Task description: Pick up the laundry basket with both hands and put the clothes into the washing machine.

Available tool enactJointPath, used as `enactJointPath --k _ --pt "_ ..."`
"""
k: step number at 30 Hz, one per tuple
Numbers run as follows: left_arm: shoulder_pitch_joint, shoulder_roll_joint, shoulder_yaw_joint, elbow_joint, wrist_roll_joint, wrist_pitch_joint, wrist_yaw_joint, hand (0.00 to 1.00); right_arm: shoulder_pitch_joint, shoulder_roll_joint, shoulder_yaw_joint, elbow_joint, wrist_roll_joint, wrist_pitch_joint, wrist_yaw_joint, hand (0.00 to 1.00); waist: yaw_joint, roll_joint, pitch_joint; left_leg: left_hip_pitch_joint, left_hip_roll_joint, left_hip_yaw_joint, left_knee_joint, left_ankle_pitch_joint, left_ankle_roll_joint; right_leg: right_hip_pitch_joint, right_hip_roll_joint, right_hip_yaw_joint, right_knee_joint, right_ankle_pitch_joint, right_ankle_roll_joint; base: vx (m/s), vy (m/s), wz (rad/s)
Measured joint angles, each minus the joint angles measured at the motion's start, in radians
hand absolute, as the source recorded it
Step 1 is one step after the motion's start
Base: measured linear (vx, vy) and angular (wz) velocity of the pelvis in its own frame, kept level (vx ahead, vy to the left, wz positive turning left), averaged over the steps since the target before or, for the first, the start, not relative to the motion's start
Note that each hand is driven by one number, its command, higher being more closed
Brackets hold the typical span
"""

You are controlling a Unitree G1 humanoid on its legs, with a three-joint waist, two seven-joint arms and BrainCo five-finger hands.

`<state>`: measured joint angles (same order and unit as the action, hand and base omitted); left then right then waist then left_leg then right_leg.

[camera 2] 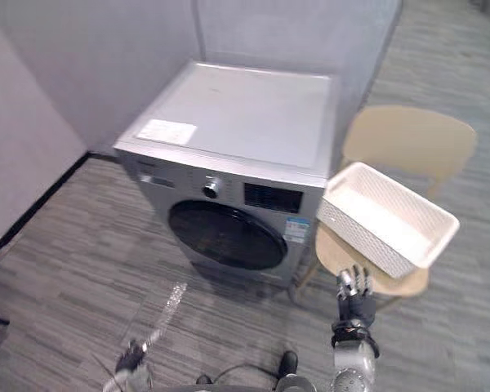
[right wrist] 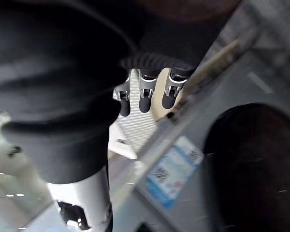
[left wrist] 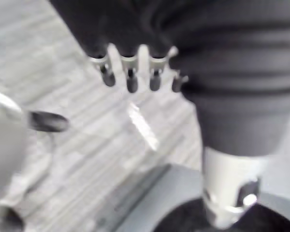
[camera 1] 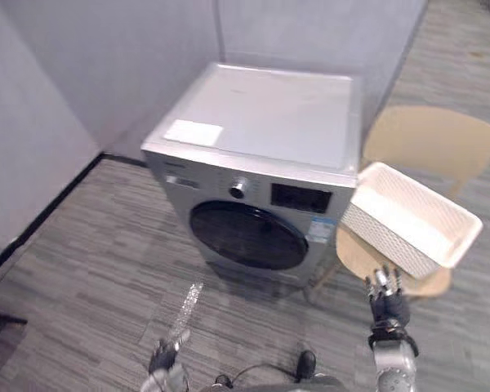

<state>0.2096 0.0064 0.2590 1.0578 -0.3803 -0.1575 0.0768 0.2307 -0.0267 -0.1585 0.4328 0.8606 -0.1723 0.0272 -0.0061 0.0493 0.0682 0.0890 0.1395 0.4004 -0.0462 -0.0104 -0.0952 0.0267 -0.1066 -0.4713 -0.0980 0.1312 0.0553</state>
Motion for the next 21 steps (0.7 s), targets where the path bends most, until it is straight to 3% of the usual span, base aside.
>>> enactJointPath --k 3,7,10,14,17,19,20,21 --pt "0.060 -0.003 0.034 0.057 0.047 0.025 -0.015 0.00 -0.029 -0.001 -0.001 0.274 -0.119 0.035 -0.001 0.00 0.025 0.006 -0.005 0.029 -0.014 -0.045 -0.018 0.001 0.001 0.048 -0.013 -0.044 0.000 -0.007 0.009 0.06 0.072 0.50" --pt "0.092 -0.013 0.115 0.093 0.093 0.067 -0.042 0.00 -0.131 -0.040 -0.053 0.629 -0.346 0.084 -0.004 0.00 0.029 -0.002 -0.009 0.055 -0.035 -0.097 -0.023 0.002 0.003 0.087 -0.037 -0.080 0.017 -0.019 0.025 0.03 0.059 0.31" --pt "0.081 -0.012 0.115 0.093 0.099 0.074 -0.055 0.00 -0.146 -0.066 -0.082 0.742 -0.436 0.112 -0.007 0.00 0.054 -0.003 -0.006 0.097 -0.043 -0.113 -0.023 0.002 0.007 0.128 -0.055 -0.100 0.050 -0.036 0.032 0.02 0.066 0.31" --pt "0.077 -0.005 0.085 0.089 0.079 0.073 -0.054 0.00 -0.160 -0.071 -0.121 0.762 -0.501 0.132 -0.023 0.00 0.049 -0.003 -0.004 0.113 -0.065 -0.150 -0.007 -0.010 0.026 0.139 -0.099 -0.123 0.119 -0.064 0.046 -0.04 0.075 0.25" --pt "0.078 0.011 0.021 0.040 0.036 0.069 -0.055 0.00 -0.161 -0.082 -0.177 0.772 -0.553 0.150 -0.034 0.00 0.048 -0.016 -0.003 0.073 -0.113 -0.214 0.031 -0.040 0.069 0.104 -0.194 -0.182 0.257 -0.186 0.078 -0.09 0.127 0.68" --pt "0.061 0.031 -0.012 0.001 0.034 0.057 -0.057 0.00 -0.160 -0.065 -0.218 0.777 -0.555 0.154 -0.050 0.00 0.043 -0.053 0.003 0.046 -0.180 -0.236 0.089 -0.063 0.104 0.074 -0.287 -0.211 0.348 -0.228 0.102 0.05 0.225 0.84" --pt "0.051 0.038 -0.036 -0.013 0.029 0.052 -0.058 0.00 -0.156 -0.080 -0.238 0.777 -0.542 0.149 -0.051 0.00 0.045 -0.051 0.008 -0.002 -0.182 -0.241 0.205 -0.129 0.140 0.064 -0.319 -0.210 0.430 -0.261 0.099 0.12 0.236 0.73" --pt "0.048 0.051 -0.044 -0.016 0.027 0.050 -0.061 0.00 -0.162 -0.075 -0.265 0.773 -0.525 0.142 -0.051 0.00 0.047 -0.070 0.025 -0.011 -0.206 -0.271 0.241 -0.168 0.164 0.022 -0.342 -0.117 0.534 -0.300 -0.019 0.06 0.153 0.72"
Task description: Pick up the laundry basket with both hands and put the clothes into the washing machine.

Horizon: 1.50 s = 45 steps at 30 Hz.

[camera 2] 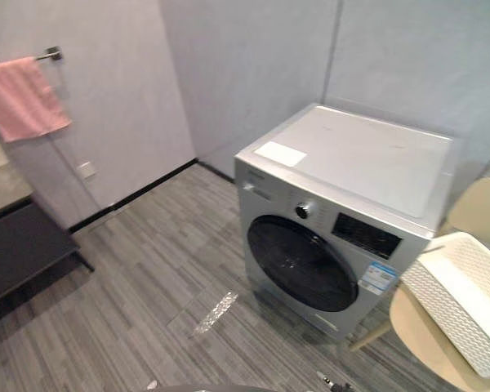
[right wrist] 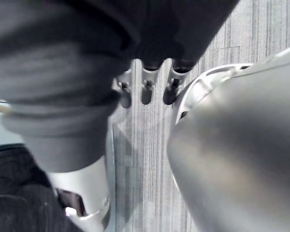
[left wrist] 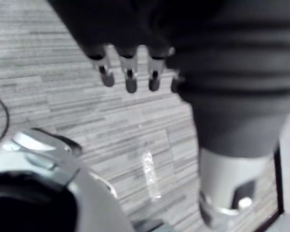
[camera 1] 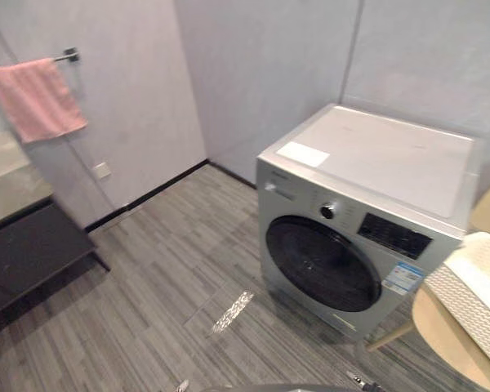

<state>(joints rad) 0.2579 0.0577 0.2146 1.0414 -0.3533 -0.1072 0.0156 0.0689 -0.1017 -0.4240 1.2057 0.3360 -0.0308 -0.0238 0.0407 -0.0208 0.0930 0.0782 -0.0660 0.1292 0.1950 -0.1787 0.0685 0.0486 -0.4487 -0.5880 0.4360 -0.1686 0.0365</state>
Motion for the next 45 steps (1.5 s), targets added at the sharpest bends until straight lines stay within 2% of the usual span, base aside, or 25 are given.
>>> enactJointPath --k 1,2,4,7,10,12,13,14,15,17,19,21,24,25,26,28,29,30,33,34,38,40,41,42,45 --pt "-0.002 0.010 -0.016 -0.001 0.001 0.000 0.002 0.00 -0.003 0.002 -0.008 -0.003 0.009 -0.002 0.001 0.00 -0.003 0.003 0.012 0.002 -0.011 -0.030 0.003 -0.004 0.012 -0.028 0.012 0.078 0.054 0.008 -0.046 0.04 0.105 0.94" --pt "-0.009 0.026 -0.025 0.004 0.005 0.003 0.000 0.00 -0.004 0.021 -0.007 -0.003 0.018 0.001 0.001 0.00 -0.025 -0.013 0.020 0.011 -0.009 -0.087 0.013 -0.010 0.037 -0.090 0.075 0.252 0.178 0.023 -0.034 0.06 0.041 0.84" --pt "-0.012 0.027 -0.012 0.010 0.014 0.003 -0.002 0.00 -0.008 0.051 -0.009 -0.003 0.041 0.002 0.003 0.00 -0.018 -0.007 0.025 0.018 0.019 -0.105 0.018 -0.011 0.038 -0.155 0.159 0.361 0.236 -0.023 0.024 0.12 0.036 0.50" --pt "-0.031 0.025 0.042 0.016 0.083 0.013 -0.014 0.00 -0.015 0.083 -0.031 -0.022 0.073 -0.004 0.004 0.00 -0.027 -0.019 0.042 0.006 0.050 -0.162 0.017 -0.022 0.023 -0.264 0.320 0.534 0.058 -0.022 0.065 0.12 -0.002 0.45" --pt "-0.064 0.006 0.123 0.014 0.132 0.012 -0.013 0.00 0.001 0.084 0.015 -0.037 0.074 -0.004 0.002 0.00 -0.025 -0.029 0.035 0.007 0.043 -0.229 0.034 -0.061 -0.010 -0.256 0.362 0.652 -0.108 0.014 0.082 0.22 -0.084 0.76" --pt "-0.087 -0.001 0.142 0.012 0.132 0.012 -0.013 0.00 0.009 0.085 0.047 -0.048 0.074 -0.005 0.003 0.00 -0.027 -0.032 0.032 0.003 0.038 -0.279 0.049 -0.081 -0.012 -0.252 0.362 0.639 -0.126 0.019 0.073 0.34 -0.206 1.03" --pt "-0.109 -0.005 0.150 0.005 0.131 0.011 -0.012 0.00 0.010 0.085 0.069 -0.048 0.074 -0.004 0.004 0.00 -0.028 -0.037 0.024 -0.005 0.042 -0.333 0.089 -0.122 -0.025 -0.206 0.367 0.597 -0.162 0.028 0.050 0.39 -0.259 1.17" --pt "-0.116 -0.007 0.151 0.004 0.131 0.011 -0.011 0.00 0.010 0.086 0.067 -0.049 0.074 -0.002 0.005 0.00 -0.028 -0.035 0.019 -0.009 0.051 -0.353 0.115 -0.141 -0.034 -0.183 0.377 0.588 -0.180 0.074 0.028 0.42 -0.286 1.37" --pt "-0.120 -0.023 0.150 0.004 0.130 0.011 -0.010 0.00 0.006 0.083 0.067 -0.053 0.073 -0.002 0.005 0.00 -0.026 -0.020 -0.007 -0.026 0.084 -0.386 0.176 -0.161 -0.051 -0.161 0.400 0.532 -0.174 0.104 0.024 0.44 -0.270 1.21" --pt "-0.130 -0.058 0.152 -0.028 0.116 0.009 -0.010 0.00 -0.010 0.094 0.066 -0.076 0.071 -0.010 0.004 0.00 -0.028 0.003 -0.014 -0.145 0.110 -0.351 0.411 -0.126 -0.091 -0.118 0.417 0.443 -0.170 0.085 0.004 0.44 -0.278 1.16" --pt "-0.136 -0.067 0.151 -0.036 0.090 0.009 -0.004 0.00 -0.019 0.093 0.067 -0.093 0.079 -0.010 0.003 0.00 -0.025 0.011 -0.007 -0.209 0.137 -0.291 0.583 -0.047 -0.123 -0.050 0.424 0.406 -0.186 0.070 -0.021 0.28 -0.191 0.84" --pt "-0.139 -0.063 0.147 -0.030 0.077 0.009 0.011 0.00 -0.050 0.100 0.056 -0.091 0.086 -0.016 0.001 0.00 -0.021 0.013 0.010 -0.268 0.248 -0.093 0.755 -0.028 -0.125 0.083 0.427 0.365 -0.231 0.060 -0.037 0.32 -0.185 0.89" --pt "-0.140 -0.058 0.115 -0.029 0.077 0.009 0.013 0.00 -0.080 0.103 -0.006 -0.084 0.090 -0.031 -0.002 0.00 -0.025 0.024 0.020 -0.278 0.301 0.062 0.589 -0.013 -0.133 0.181 0.403 0.308 -0.249 0.057 -0.032 0.17 -0.038 0.80" --pt "-0.140 -0.057 0.084 -0.020 0.077 0.008 0.014 0.00 -0.079 0.085 -0.009 -0.082 0.099 -0.031 -0.003 0.00 -0.028 0.050 0.023 -0.280 0.298 0.088 0.401 0.129 -0.117 0.198 0.420 0.295 -0.245 0.040 -0.007 0.11 0.026 0.74" --pt "-0.140 -0.055 0.065 -0.011 0.077 0.008 0.012 0.00 -0.080 0.087 -0.010 -0.074 0.102 -0.031 -0.002 0.00 -0.024 0.056 0.025 -0.274 0.285 0.097 0.377 0.108 -0.089 0.199 0.421 0.303 -0.245 0.015 0.006 0.14 0.042 0.94" --pt "-0.164 -0.018 0.067 0.009 0.076 0.010 0.013 0.00 -0.089 0.101 -0.012 -0.013 0.105 -0.028 -0.001 0.00 -0.025 -0.022 0.023 -0.214 0.186 0.090 0.132 0.110 -0.073 0.180 0.365 0.308 -0.267 -0.039 0.026 0.14 0.049 0.92" --pt "-0.168 -0.010 0.073 0.010 0.077 0.010 0.014 0.00 -0.093 0.105 -0.013 -0.002 0.105 -0.027 -0.001 0.00 -0.019 -0.031 0.028 -0.208 0.168 0.086 0.088 0.144 -0.078 0.170 0.356 0.304 -0.263 -0.037 0.024 0.05 0.030 0.57" --pt "-0.164 0.005 0.077 0.019 0.080 0.012 0.018 0.00 -0.092 0.115 -0.024 0.003 0.105 -0.026 -0.002 0.00 -0.020 -0.038 0.030 -0.174 0.140 0.083 -0.012 0.202 -0.071 0.159 0.343 0.303 -0.259 -0.031 0.018 -0.05 0.008 0.26" --pt "-0.133 0.011 0.072 0.071 0.095 0.015 0.029 0.00 -0.067 0.104 -0.039 0.002 0.104 -0.030 -0.001 0.00 -0.031 -0.021 0.034 -0.017 0.099 0.083 -0.269 0.304 -0.073 0.184 0.329 0.316 -0.245 -0.019 0.015 -0.08 0.017 0.02" --pt "-0.127 0.009 0.072 0.076 0.101 0.016 0.029 0.00 -0.059 0.103 -0.040 -0.003 0.104 -0.030 -0.001 0.00 -0.033 -0.006 0.030 0.008 0.096 0.081 -0.300 0.320 -0.075 0.193 0.330 0.315 -0.245 -0.019 0.015 -0.12 0.008 0.06" --pt "-0.116 0.016 0.059 0.090 0.130 0.015 0.028 0.00 -0.039 0.094 -0.037 -0.004 0.076 -0.025 0.003 0.00 -0.042 0.008 0.034 0.000 0.096 0.078 -0.300 0.320 -0.072 0.194 0.334 0.333 -0.248 -0.025 0.020 -0.16 0.010 -0.02" --pt "-0.116 0.023 0.056 0.094 0.130 0.015 0.028 0.00 -0.038 0.091 -0.030 -0.003 0.057 -0.013 0.003 0.00 -0.048 -0.002 0.037 -0.009 0.084 0.079 -0.300 0.319 -0.073 0.188 0.328 0.345 -0.265 -0.056 0.031 -0.16 0.014 0.00" --pt "-0.116 0.024 0.051 0.093 0.130 0.014 0.029 0.00 -0.035 0.089 -0.031 -0.003 0.055 -0.008 0.003 0.00 -0.055 0.006 0.043 -0.014 0.079 0.079 -0.300 0.315 -0.079 0.178 0.325 0.341 -0.263 -0.059 0.035 -0.10 0.082 0.07" --pt "-0.115 0.027 0.054 0.092 0.129 0.013 0.029 0.00 -0.029 0.086 -0.029 -0.003 0.054 -0.005 0.002 0.00 -0.051 -0.011 0.039 -0.014 0.073 0.088 -0.292 0.318 -0.069 0.168 0.311 0.341 -0.261 -0.059 0.033 -0.06 0.102 -0.06" --pt "-0.097 0.028 0.053 0.093 0.125 0.011 0.028 0.00 -0.019 0.076 -0.028 -0.004 0.057 -0.005 0.001 0.00 -0.051 -0.012 0.039 -0.009 0.038 0.098 -0.292 0.311 -0.048 0.139 0.273 0.344 -0.217 -0.072 0.052 0.00 0.136 -0.07"
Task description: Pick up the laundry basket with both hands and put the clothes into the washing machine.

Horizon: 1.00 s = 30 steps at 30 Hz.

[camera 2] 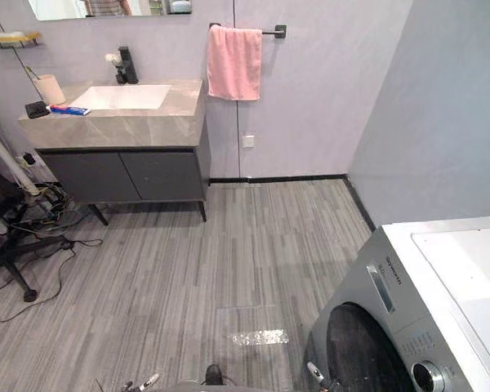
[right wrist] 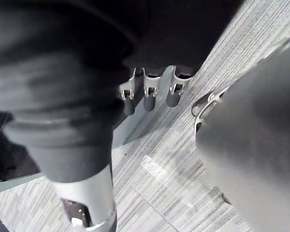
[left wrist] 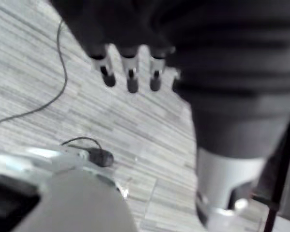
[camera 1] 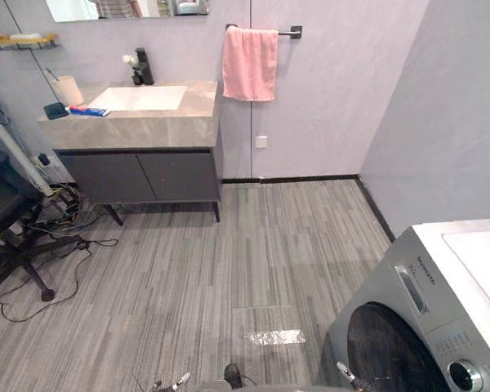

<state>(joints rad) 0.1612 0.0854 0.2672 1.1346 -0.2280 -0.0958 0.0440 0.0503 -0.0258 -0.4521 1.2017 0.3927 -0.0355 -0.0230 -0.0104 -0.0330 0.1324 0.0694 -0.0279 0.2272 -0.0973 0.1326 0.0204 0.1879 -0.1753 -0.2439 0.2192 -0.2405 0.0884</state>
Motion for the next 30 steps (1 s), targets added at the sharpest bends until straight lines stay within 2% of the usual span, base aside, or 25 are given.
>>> enactJointPath --k 1,3,4,5,6,7,9,10,11,12,13,14,15,17,19,20,21,23,24,25,26,27,28,29,30 --pt "-0.001 0.004 -0.003 0.000 0.000 -0.001 0.000 0.00 0.002 0.000 0.000 0.000 0.003 0.000 0.000 0.00 0.001 -0.006 0.000 0.000 -0.015 0.002 0.000 -0.009 0.012 -0.005 -0.015 0.000 0.014 -0.005 0.007 0.03 0.187 0.10" --pt "0.004 0.020 -0.043 0.001 0.003 -0.001 -0.002 0.00 0.017 -0.006 -0.002 -0.004 0.008 -0.002 0.001 0.00 0.003 -0.017 -0.003 -0.002 -0.053 0.002 -0.001 -0.036 0.048 -0.021 -0.059 -0.003 0.072 -0.027 -0.005 0.07 0.163 0.16" --pt "-0.003 0.015 -0.058 0.001 0.005 -0.003 -0.002 0.00 0.027 -0.014 -0.004 -0.010 0.009 -0.002 0.003 0.00 0.002 -0.006 0.004 -0.008 -0.072 -0.017 -0.006 -0.040 0.062 -0.073 -0.083 0.013 0.210 -0.028 -0.052 0.06 0.127 0.27" --pt "-0.008 0.015 -0.066 0.003 0.006 0.001 -0.007 0.00 0.028 -0.003 -0.011 -0.023 0.021 -0.004 0.007 0.00 -0.007 0.011 0.015 0.000 -0.067 -0.041 -0.006 -0.039 0.067 -0.173 -0.078 0.059 0.379 0.011 -0.102 0.07 0.109 0.37" --pt "-0.009 0.015 -0.065 0.002 0.007 0.001 -0.010 0.00 0.031 0.001 -0.018 -0.038 0.029 -0.005 0.008 0.00 -0.013 0.022 0.015 0.002 -0.059 -0.042 -0.006 -0.039 0.067 -0.202 -0.067 0.078 0.424 0.009 -0.098 0.10 0.119 0.53" --pt "-0.006 0.015 -0.060 0.001 0.016 0.001 -0.021 0.00 0.052 0.003 -0.018 -0.043 0.028 -0.004 0.007 0.00 -0.015 0.018 0.023 0.011 -0.056 -0.048 -0.007 -0.044 0.072 -0.252 -0.047 0.085 0.463 -0.017 -0.052 0.11 0.071 0.37" --pt "-0.007 0.013 -0.028 -0.003 0.025 0.002 -0.024 0.00 0.064 0.020 -0.028 -0.046 0.031 -0.005 0.007 0.00 -0.004 0.009 0.026 0.012 -0.048 -0.048 -0.008 -0.049 0.072 -0.282 -0.020 0.070 0.412 -0.028 -0.023 0.05 0.041 0.25" --pt "-0.009 0.009 -0.018 -0.003 0.026 0.002 -0.024 0.00 0.063 0.022 -0.046 -0.047 0.031 -0.005 0.006 0.00 -0.003 0.011 0.026 0.011 -0.043 -0.048 -0.008 -0.073 0.060 -0.282 -0.003 0.060 0.371 -0.024 -0.018 0.04 0.043 0.21" --pt "-0.002 0.012 0.018 -0.004 0.029 0.002 -0.029 0.00 0.066 0.039 -0.069 -0.048 0.031 -0.006 0.006 0.00 -0.002 -0.013 0.018 0.009 -0.053 -0.035 -0.003 -0.206 -0.078 -0.300 0.004 0.060 0.251 -0.004 -0.019 0.15 0.056 0.24" --pt "-0.005 0.034 0.071 -0.007 0.036 0.000 -0.040 0.00 0.068 0.080 -0.088 -0.047 0.031 -0.010 0.007 0.00 -0.003 -0.092 0.004 -0.053 -0.077 -0.025 0.212 -0.235 0.085 -0.318 -0.064 0.060 0.183 0.021 -0.023 0.22 0.037 0.28" --pt "-0.011 0.038 0.091 -0.008 0.042 0.001 -0.039 0.00 0.073 0.080 -0.100 -0.048 0.031 -0.017 0.007 0.00 0.003 -0.046 0.019 -0.099 0.015 -0.062 0.410 -0.299 0.156 -0.325 -0.052 0.058 0.175 0.047 0.001 0.25 0.054 0.18" --pt "0.005 0.036 0.104 -0.008 0.045 0.008 -0.037 0.00 0.080 0.068 -0.124 -0.028 0.048 -0.011 0.005 0.00 0.019 -0.051 0.020 -0.071 0.015 -0.076 0.410 -0.376 -0.008 -0.316 -0.057 0.099 0.160 0.058 0.017 0.22 0.008 0.27" --pt "0.016 0.015 0.112 -0.010 0.045 0.011 -0.042 0.00 0.110 0.070 -0.121 -0.024 0.048 0.000 0.007 0.00 0.016 -0.038 0.005 -0.039 0.025 -0.081 0.366 -0.371 -0.013 -0.280 -0.039 0.077 0.115 0.071 0.007 0.15 0.021 0.25" --pt "0.018 -0.011 0.142 -0.013 0.044 0.010 -0.041 0.00 0.114 0.072 -0.131 -0.012 0.050 -0.001 0.006 0.00 0.012 -0.034 -0.012 -0.018 0.028 -0.074 0.299 -0.367 -0.018 -0.262 -0.010 0.063 0.066 0.083 0.000 0.18 -0.036 0.31" --pt "0.019 -0.011 0.126 -0.012 0.043 0.011 -0.042 0.00 0.101 0.063 -0.127 0.001 0.056 -0.004 0.006 0.00 -0.003 -0.032 -0.020 -0.018 0.031 -0.077 0.277 -0.360 -0.028 -0.241 0.044 0.062 -0.003 0.107 -0.036 0.26 -0.071 0.19" --pt "0.017 -0.007 0.117 -0.012 0.044 0.011 -0.042 0.00 0.095 0.062 -0.119 0.002 0.061 -0.004 0.006 0.00 -0.006 -0.029 -0.023 -0.029 0.032 -0.077 0.306 -0.349 -0.035 -0.213 0.072 0.070 -0.051 0.154 -0.061 0.25 -0.088 0.17" --pt "0.013 -0.008 0.086 -0.005 0.043 0.011 -0.041 0.00 0.091 0.049 -0.109 0.001 0.071 -0.007 0.006 0.00 -0.017 -0.006 -0.025 -0.036 0.053 -0.082 0.353 -0.366 -0.020 -0.185 0.090 0.071 -0.067 0.192 -0.036 0.26 -0.090 0.11" --pt "0.019 -0.007 0.051 -0.003 0.041 0.010 -0.042 0.00 0.077 0.035 -0.078 0.001 0.070 -0.017 0.005 0.00 -0.023 0.014 -0.047 -0.052 0.085 -0.087 0.434 -0.399 -0.057 -0.161 0.118 0.059 -0.090 0.181 -0.052 0.27 -0.084 0.00" --pt "0.010 -0.004 0.047 -0.006 0.036 0.008 -0.043 0.00 0.063 0.037 -0.078 0.001 0.071 -0.025 0.004 0.00 -0.024 0.011 -0.048 -0.094 0.100 -0.091 0.531 -0.403 -0.064 -0.143 0.127 0.059 -0.104 0.178 -0.056 0.32 -0.121 -0.20" --pt "0.001 -0.006 0.048 -0.008 0.022 0.001 -0.042 0.00 0.042 0.036 -0.072 -0.009 0.070 -0.032 0.005 0.00 -0.021 0.023 -0.041 -0.152 0.123 -0.093 0.685 -0.397 -0.075 -0.124 0.142 0.065 -0.105 0.179 -0.058 0.24 -0.099 -0.22" --pt "-0.003 -0.012 0.049 -0.008 0.011 -0.001 -0.042 0.00 0.036 0.032 -0.058 -0.011 0.070 -0.035 0.004 0.00 -0.014 0.032 -0.033 -0.175 0.132 -0.096 0.764 -0.379 -0.105 -0.108 0.145 0.072 -0.106 0.178 -0.059 0.20 -0.064 -0.36" --pt "-0.006 -0.021 0.049 -0.005 -0.008 -0.004 -0.041 0.00 0.030 0.021 -0.039 -0.020 0.070 -0.038 0.004 0.00 0.000 0.025 -0.020 -0.226 0.139 -0.122 0.890 -0.359 -0.151 -0.074 0.133 0.086 -0.116 0.173 -0.067 0.17 -0.003 -0.30" --pt "-0.006 -0.025 0.048 -0.004 -0.018 -0.010 -0.041 0.00 0.013 0.016 -0.038 -0.019 0.070 -0.041 0.003 0.00 0.010 0.036 -0.011 -0.237 0.145 -0.128 0.901 -0.393 -0.123 -0.038 0.121 0.093 -0.125 0.173 -0.068 0.15 0.018 -0.24" --pt "-0.006 -0.027 0.047 -0.005 -0.018 -0.010 -0.041 0.00 0.015 0.016 -0.038 -0.018 0.070 -0.042 0.002 0.00 0.011 0.036 -0.010 -0.240 0.150 -0.127 0.888 -0.402 -0.122 -0.032 0.118 0.094 -0.127 0.173 -0.068 0.12 0.061 -0.16" --pt "-0.004 -0.027 0.047 -0.004 -0.017 -0.011 -0.041 0.00 0.002 0.020 -0.037 -0.017 0.069 -0.045 0.003 0.00 0.013 0.037 -0.010 -0.246 0.162 -0.126 0.757 -0.404 -0.120 -0.022 0.099 0.098 -0.136 0.172 -0.066 0.08 0.107 -0.16"
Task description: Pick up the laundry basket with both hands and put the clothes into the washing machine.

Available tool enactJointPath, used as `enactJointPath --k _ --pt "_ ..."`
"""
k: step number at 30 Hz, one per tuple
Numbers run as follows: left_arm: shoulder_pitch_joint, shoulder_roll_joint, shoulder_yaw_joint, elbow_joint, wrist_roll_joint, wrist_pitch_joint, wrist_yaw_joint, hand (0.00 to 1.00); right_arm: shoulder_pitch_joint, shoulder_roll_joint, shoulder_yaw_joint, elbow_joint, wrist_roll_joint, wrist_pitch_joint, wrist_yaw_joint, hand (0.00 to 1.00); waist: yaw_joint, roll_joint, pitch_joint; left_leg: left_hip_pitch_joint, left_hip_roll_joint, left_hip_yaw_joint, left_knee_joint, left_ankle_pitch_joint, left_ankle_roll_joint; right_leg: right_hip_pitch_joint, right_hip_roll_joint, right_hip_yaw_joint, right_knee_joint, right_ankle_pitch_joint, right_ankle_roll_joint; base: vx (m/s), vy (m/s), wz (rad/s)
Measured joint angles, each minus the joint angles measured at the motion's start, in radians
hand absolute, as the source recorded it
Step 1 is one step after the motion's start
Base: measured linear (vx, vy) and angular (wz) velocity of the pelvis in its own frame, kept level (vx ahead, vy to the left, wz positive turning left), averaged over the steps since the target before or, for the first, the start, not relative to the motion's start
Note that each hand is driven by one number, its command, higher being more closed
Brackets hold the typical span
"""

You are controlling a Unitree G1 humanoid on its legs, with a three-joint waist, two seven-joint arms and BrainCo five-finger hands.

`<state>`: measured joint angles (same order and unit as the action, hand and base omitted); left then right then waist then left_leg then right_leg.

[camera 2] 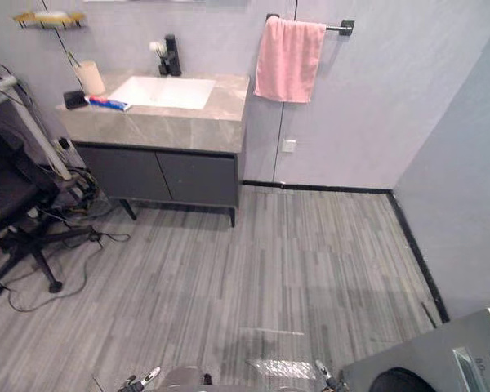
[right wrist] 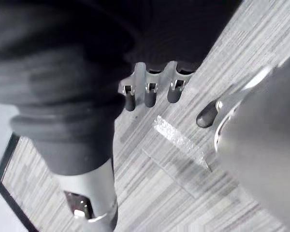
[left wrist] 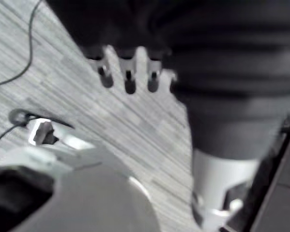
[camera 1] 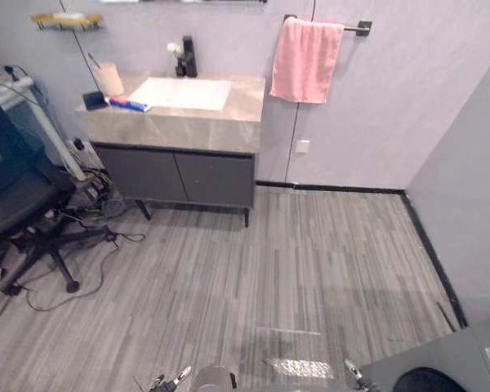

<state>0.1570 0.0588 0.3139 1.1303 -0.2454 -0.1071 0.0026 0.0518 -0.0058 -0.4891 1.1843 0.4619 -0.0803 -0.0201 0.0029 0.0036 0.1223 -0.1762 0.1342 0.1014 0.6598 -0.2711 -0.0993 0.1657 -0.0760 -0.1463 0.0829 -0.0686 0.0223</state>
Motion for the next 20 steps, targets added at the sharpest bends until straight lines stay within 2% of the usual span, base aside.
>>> enactJointPath --k 1,2,3,4,5,6,8,11,12,18,20 --pt "0.001 0.000 -0.002 0.000 0.001 0.000 0.000 0.00 -0.003 -0.003 0.013 0.000 0.001 0.000 0.001 0.00 0.001 0.003 -0.001 0.013 0.012 -0.005 -0.135 0.023 -0.004 -0.003 -0.004 0.002 -0.001 -0.011 0.017 0.07 0.132 -0.27" --pt "0.007 -0.005 -0.002 0.002 0.001 0.001 0.001 0.00 -0.004 -0.014 0.033 -0.002 0.001 -0.002 0.002 0.00 0.007 0.020 -0.007 0.021 0.028 -0.019 -0.278 0.099 -0.005 -0.013 0.005 0.007 -0.001 -0.028 0.044 0.09 0.222 -0.21" --pt "0.009 -0.006 0.002 0.015 0.001 0.004 0.004 0.00 -0.017 -0.021 0.039 0.009 0.000 0.001 -0.001 0.00 0.008 0.023 -0.002 0.034 0.013 -0.007 -0.313 0.155 0.026 -0.018 -0.010 0.014 0.009 -0.045 0.057 0.07 0.193 -0.14" --pt "0.017 0.003 0.004 0.015 0.000 0.003 0.006 0.00 -0.012 -0.013 0.039 0.012 0.000 0.003 -0.001 0.00 0.006 -0.002 0.000 0.054 -0.007 0.007 -0.352 0.165 0.030 -0.020 -0.030 0.017 0.015 -0.051 0.056 0.08 0.204 -0.04" --pt "0.022 0.023 0.003 0.016 0.002 0.005 0.014 0.00 0.002 0.005 0.040 0.019 -0.001 0.004 -0.001 0.00 0.007 -0.043 -0.001 0.090 -0.041 0.026 -0.417 0.187 0.044 -0.022 -0.064 0.023 0.024 -0.061 0.065 0.07 0.124 -0.10" --pt "0.039 0.037 0.004 0.019 0.002 0.010 0.019 0.00 0.016 0.025 0.039 0.023 -0.002 0.010 -0.001 0.00 0.010 -0.070 -0.017 0.121 -0.069 0.037 -0.482 0.210 0.050 -0.027 -0.087 0.033 0.025 -0.066 0.060 0.07 0.115 -0.11" --pt "0.044 0.047 0.003 0.027 0.009 0.014 0.020 0.00 0.027 0.033 0.040 0.033 -0.003 0.015 0.002 0.00 0.006 -0.087 -0.028 0.174 -0.103 0.042 -0.584 0.250 0.058 -0.026 -0.110 0.041 0.019 -0.066 0.057 0.07 0.090 -0.11" --pt "0.038 0.045 -0.003 0.040 0.023 0.013 0.019 0.00 0.031 0.021 0.037 0.050 -0.018 0.022 0.004 0.00 -0.001 -0.073 -0.029 0.266 -0.121 0.041 -0.722 0.316 0.063 0.001 -0.114 0.038 0.018 -0.046 0.051 0.05 0.036 -0.01" --pt "0.036 0.045 -0.008 0.045 0.023 0.012 0.019 0.00 0.035 0.017 0.037 0.050 -0.025 0.023 0.003 0.00 -0.013 -0.069 -0.030 0.298 -0.124 0.039 -0.762 0.336 0.060 0.017 -0.109 0.036 0.018 -0.045 0.051 0.00 0.000 0.00" --pt "0.031 0.053 -0.047 0.049 0.023 0.010 0.020 0.00 0.034 0.012 0.042 0.050 -0.033 0.024 0.005 0.00 -0.015 -0.064 -0.030 0.309 -0.111 0.040 -0.763 0.339 0.055 0.031 -0.095 0.032 0.006 -0.047 0.055 -0.02 -0.041 -0.02" --pt "0.025 0.054 -0.050 0.049 0.023 0.010 0.020 0.00 0.036 0.007 0.068 0.050 -0.033 0.024 0.005 0.00 -0.015 -0.064 -0.030 0.310 -0.113 0.040 -0.763 0.341 0.053 0.042 -0.098 0.025 -0.013 -0.054 0.073 -0.04 -0.036 0.01"
